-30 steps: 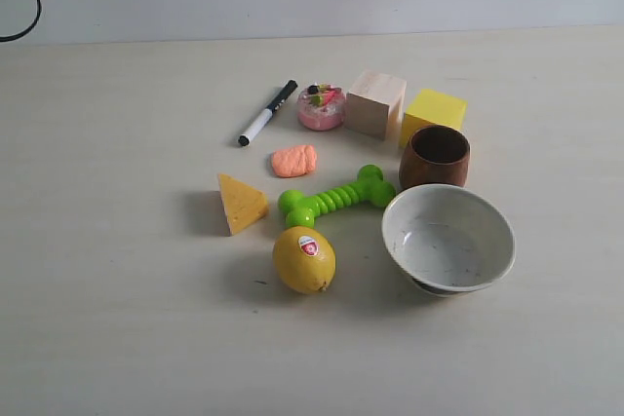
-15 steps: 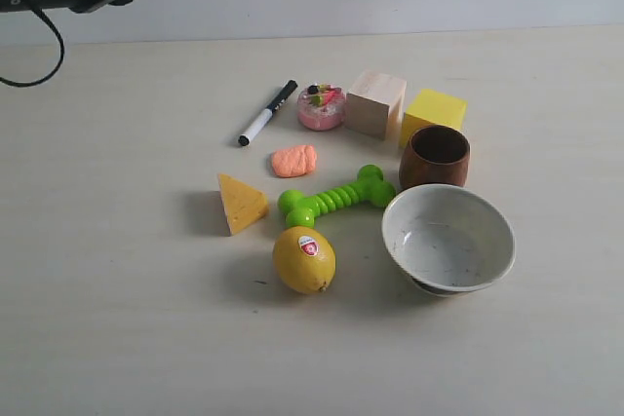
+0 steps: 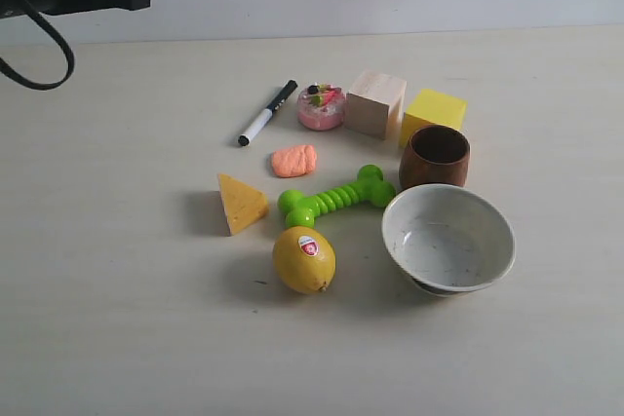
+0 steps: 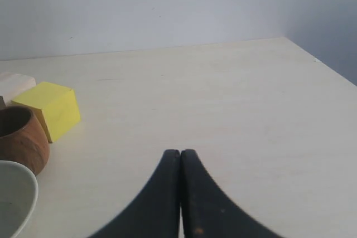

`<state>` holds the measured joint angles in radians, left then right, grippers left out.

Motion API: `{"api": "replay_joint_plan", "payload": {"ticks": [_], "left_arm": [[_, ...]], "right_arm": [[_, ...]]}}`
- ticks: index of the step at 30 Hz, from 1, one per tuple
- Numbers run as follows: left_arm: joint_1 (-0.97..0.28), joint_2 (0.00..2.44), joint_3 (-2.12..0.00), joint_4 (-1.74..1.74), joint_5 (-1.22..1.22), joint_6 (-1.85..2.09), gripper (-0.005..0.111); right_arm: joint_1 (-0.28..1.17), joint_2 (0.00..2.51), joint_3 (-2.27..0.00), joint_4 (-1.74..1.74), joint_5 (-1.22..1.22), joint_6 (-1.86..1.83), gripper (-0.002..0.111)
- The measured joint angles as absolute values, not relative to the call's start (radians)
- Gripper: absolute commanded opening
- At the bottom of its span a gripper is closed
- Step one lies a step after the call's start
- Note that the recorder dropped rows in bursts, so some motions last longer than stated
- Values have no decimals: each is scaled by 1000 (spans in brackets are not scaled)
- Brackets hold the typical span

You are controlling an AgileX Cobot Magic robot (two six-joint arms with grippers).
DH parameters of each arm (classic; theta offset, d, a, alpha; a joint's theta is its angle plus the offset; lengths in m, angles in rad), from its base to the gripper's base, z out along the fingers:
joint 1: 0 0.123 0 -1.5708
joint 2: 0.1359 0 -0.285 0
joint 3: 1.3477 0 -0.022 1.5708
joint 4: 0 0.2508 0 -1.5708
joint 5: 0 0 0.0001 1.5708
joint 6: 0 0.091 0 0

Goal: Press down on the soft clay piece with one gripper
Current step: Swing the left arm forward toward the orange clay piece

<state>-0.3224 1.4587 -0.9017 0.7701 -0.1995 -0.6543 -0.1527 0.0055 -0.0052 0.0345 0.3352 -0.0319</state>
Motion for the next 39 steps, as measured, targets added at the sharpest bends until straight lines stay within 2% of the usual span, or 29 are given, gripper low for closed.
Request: {"api": "replay_joint_plan", "payload": {"ticks": [7, 13, 25, 39], "left_arm": [[-423, 1460, -1035, 489, 148, -237, 0], [-492, 1506, -1184, 431, 370, -147, 0], [-526, 1729, -1467, 78, 711, 188, 0], [-526, 1769, -1528, 28, 750, 201, 0]], "right_arm": [[-153, 6, -5, 34, 335, -32, 0], [-153, 6, -5, 34, 335, -32, 0], [-153, 6, -5, 34, 335, -32, 0], [-153, 6, -5, 34, 335, -32, 0]]}}
